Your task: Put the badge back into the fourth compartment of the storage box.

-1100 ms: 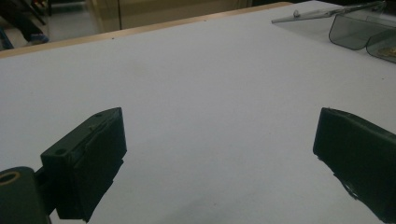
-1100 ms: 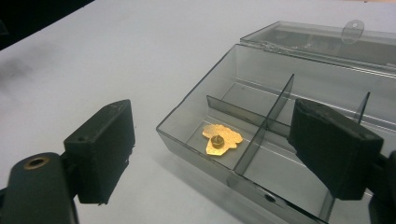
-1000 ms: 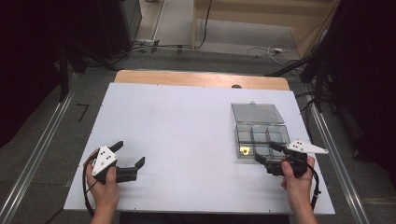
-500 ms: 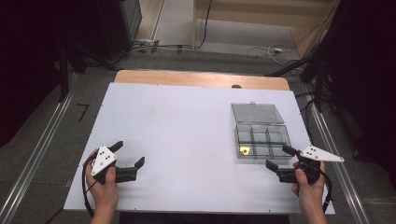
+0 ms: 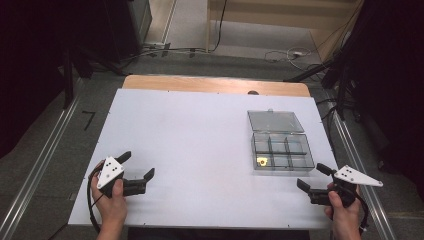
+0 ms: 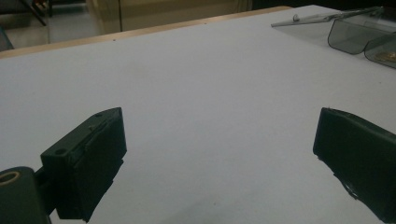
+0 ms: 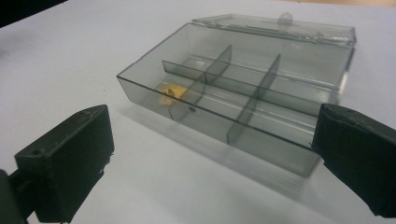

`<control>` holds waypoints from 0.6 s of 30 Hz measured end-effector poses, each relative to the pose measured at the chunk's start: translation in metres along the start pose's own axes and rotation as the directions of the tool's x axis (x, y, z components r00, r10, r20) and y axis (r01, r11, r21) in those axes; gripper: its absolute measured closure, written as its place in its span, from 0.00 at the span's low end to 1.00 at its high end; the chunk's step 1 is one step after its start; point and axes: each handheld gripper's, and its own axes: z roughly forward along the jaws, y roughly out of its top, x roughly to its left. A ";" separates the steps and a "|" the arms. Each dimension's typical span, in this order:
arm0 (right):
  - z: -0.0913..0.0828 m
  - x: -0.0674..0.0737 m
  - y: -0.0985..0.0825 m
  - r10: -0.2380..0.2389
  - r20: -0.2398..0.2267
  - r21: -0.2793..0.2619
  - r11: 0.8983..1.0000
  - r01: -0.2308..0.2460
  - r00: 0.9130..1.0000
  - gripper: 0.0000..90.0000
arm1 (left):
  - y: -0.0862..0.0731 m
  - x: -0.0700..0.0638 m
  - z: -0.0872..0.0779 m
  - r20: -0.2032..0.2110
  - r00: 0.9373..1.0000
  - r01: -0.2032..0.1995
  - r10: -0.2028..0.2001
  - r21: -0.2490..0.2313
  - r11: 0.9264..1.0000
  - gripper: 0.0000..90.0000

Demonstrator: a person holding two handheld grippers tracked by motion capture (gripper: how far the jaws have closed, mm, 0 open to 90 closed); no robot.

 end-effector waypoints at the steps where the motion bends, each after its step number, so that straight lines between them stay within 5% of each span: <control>1: -0.002 -0.003 -0.003 0.007 0.000 -0.002 1.000 -0.007 1.000 0.00 | 0.000 0.000 0.000 0.001 1.000 0.000 0.000 -0.001 1.000 0.04; 18: -0.011 -0.027 -0.023 0.052 0.044 -0.046 0.998 -0.050 0.998 0.00 | 0.000 0.000 0.000 0.005 1.000 0.001 -0.001 -0.002 1.000 0.04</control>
